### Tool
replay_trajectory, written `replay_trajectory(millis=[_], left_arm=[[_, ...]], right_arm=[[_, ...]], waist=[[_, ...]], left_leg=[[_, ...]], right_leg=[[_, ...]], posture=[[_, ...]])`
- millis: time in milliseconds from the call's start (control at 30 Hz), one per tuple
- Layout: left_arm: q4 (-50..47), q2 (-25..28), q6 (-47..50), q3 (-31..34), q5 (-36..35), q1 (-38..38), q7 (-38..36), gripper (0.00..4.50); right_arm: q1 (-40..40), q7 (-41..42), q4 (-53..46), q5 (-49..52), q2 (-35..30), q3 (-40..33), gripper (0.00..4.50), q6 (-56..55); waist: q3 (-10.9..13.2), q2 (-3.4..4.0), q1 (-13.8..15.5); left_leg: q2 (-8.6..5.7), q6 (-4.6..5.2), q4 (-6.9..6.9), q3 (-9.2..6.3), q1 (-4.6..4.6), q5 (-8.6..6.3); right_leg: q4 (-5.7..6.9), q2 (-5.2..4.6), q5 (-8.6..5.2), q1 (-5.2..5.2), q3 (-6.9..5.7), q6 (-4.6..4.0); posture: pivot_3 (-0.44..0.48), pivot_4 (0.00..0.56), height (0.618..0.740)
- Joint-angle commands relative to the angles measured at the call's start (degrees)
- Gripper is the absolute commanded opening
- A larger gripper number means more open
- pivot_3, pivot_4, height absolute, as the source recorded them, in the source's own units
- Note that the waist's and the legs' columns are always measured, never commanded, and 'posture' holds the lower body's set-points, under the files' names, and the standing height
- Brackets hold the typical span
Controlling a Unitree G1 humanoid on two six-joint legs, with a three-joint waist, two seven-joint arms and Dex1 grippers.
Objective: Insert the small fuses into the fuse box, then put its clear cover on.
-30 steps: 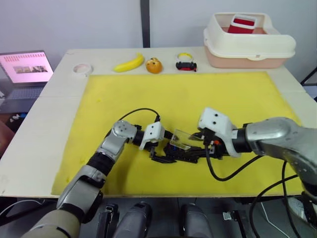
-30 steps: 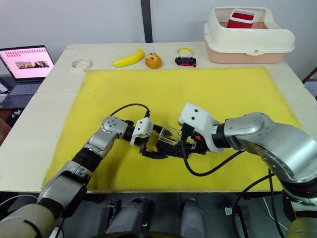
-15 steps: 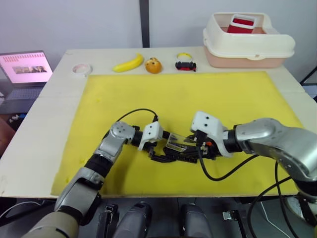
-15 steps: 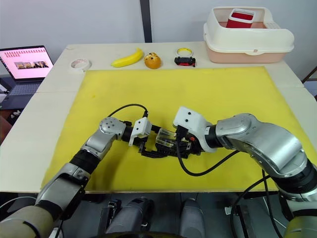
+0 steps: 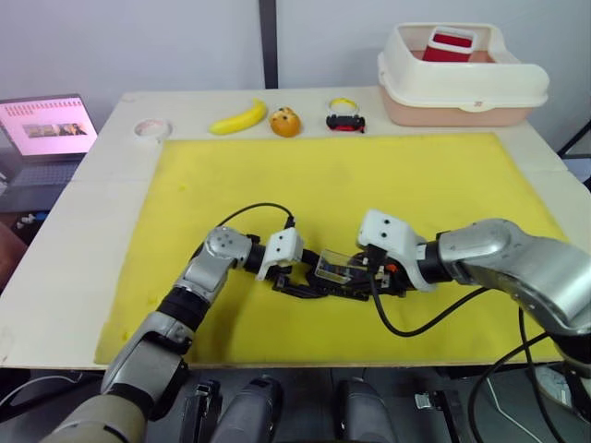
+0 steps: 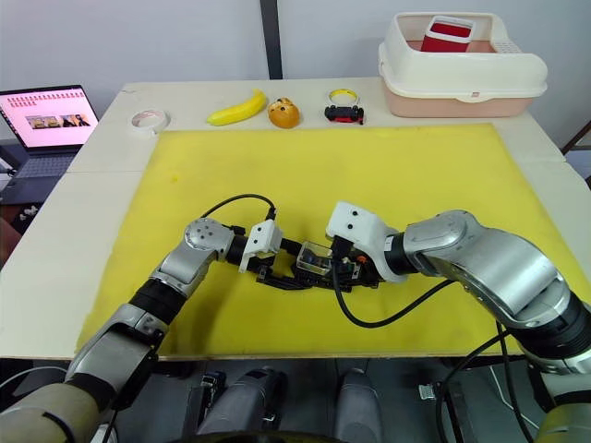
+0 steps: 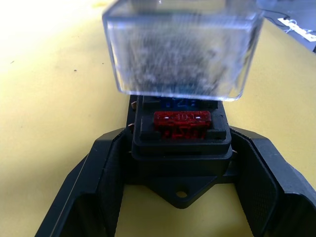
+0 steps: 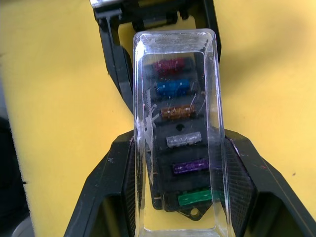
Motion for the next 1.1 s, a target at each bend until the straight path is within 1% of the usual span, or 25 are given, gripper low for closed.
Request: replay_trajectory(millis=[33, 333, 567, 900, 1100], left_arm=[[0.9, 0.7, -0.9, 0.1, 1.5, -0.1, -0.1, 2.54], [1.6, 0.6, -1.9, 0.3, 1.8, -0.3, 0.3, 2.54], [1.7, 0.7, -2.0, 0.3, 1.9, -0.2, 0.6, 2.54], [0.8, 0.7, -1.7, 0.1, 1.9, 0.6, 0.9, 2.54], [0.3, 0.8, -1.5, 0.1, 1.9, 1.0, 0.8, 2.54]], right_arm=[[-1.3, 1.9, 0.8, -1.8, -0.4, 1.4, 1.7, -2.3], [-2.5, 5.0, 4.0, -5.6, 0.2, 5.3, 1.7, -5.5], [-3.4, 7.2, 4.8, -8.2, 0.5, 8.3, 1.7, -7.1], [-3.7, 7.9, 4.2, -10.7, 1.5, 10.0, 1.7, -7.4], [-4.8, 8.6, 4.4, -11.7, 2.1, 9.5, 1.7, -7.2]], waist=[[0.0, 0.0, 0.0], [0.0, 0.0, -0.1], [0.0, -0.01, -0.7], [0.0, -0.02, -0.9], [0.0, -0.02, -0.9]], left_leg=[[0.0, 0.0, 0.0, 0.0, 0.0, 0.0], [0.0, 0.0, 0.0, -0.01, 0.0, 0.0], [-0.01, 0.0, 0.0, -0.04, 0.01, 0.0], [-0.01, 0.0, 0.0, -0.08, 0.02, 0.0], [0.0, 0.0, 0.0, -0.09, 0.02, 0.0]], right_leg=[[0.0, 0.0, 0.0, 0.0, 0.0, 0.0], [0.0, 0.01, 0.0, 0.0, 0.0, 0.0], [0.0, 0.01, 0.0, 0.03, -0.01, 0.0], [0.0, 0.02, 0.0, 0.04, -0.04, 0.0], [0.02, 0.03, 0.0, 0.04, -0.04, 0.0]], posture=[[0.0, 0.15, 0.74], [0.0, 0.15, 0.74], [0.0, 0.15, 0.74], [0.0, 0.15, 0.74], [0.0, 0.15, 0.74]])
